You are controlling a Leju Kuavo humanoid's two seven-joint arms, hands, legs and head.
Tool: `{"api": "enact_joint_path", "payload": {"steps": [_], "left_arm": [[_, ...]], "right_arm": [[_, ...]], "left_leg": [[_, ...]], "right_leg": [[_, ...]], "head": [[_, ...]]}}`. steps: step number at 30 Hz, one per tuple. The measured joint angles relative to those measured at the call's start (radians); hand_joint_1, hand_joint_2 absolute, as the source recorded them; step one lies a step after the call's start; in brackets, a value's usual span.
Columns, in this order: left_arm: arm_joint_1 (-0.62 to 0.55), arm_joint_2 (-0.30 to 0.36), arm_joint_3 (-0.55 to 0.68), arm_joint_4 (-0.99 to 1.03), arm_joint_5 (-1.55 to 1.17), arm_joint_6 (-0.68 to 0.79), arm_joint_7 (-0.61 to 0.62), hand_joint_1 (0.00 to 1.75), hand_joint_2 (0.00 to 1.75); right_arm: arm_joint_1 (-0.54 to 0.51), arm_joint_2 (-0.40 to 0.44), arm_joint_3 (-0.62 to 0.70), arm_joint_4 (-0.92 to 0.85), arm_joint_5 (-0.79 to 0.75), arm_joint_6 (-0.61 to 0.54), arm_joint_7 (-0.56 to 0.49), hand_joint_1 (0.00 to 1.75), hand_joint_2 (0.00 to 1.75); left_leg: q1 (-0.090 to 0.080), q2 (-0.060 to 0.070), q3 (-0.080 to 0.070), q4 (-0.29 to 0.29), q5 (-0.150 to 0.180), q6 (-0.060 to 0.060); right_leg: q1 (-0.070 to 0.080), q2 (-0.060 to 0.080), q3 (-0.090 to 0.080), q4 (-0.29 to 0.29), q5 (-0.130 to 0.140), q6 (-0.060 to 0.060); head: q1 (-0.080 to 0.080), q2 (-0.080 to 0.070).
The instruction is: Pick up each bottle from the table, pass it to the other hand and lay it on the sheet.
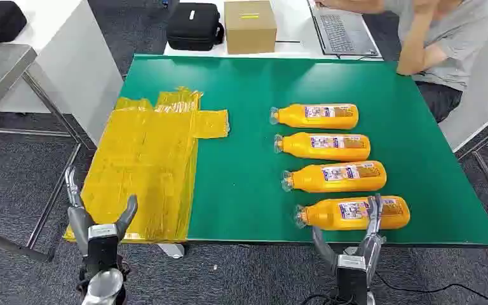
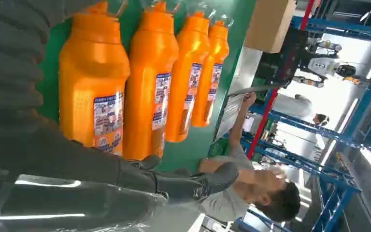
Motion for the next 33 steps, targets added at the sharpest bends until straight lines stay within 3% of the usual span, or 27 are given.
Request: {"api": "enact_joint_path", "payload": {"steps": [24, 33], "left_arm": [[0.022, -0.035, 0.001, 0.000, -0.002, -0.055, 0.022, 0.00, 1.75], [0.029, -0.050, -0.008, 0.024, -0.001, -0.078, 0.024, 0.00, 1.75]], "right_arm": [[-0.014, 0.014, -0.087, -0.033, 0.097, 0.115, 0.000, 0.00, 1.75], [-0.031, 0.023, -0.086, -0.029, 0.155, 0.050, 0.000, 0.00, 1.75]], "left_leg": [[0.001, 0.000, -0.001, 0.000, 0.000, 0.000], [0.001, 0.000, -0.001, 0.000, 0.000, 0.000]], "right_leg": [[0.001, 0.000, 0.000, 0.000, 0.000, 0.000], [0.001, 0.000, 0.000, 0.000, 0.000, 0.000]], "head": [[0.000, 0.000], [0.000, 0.000]]}}
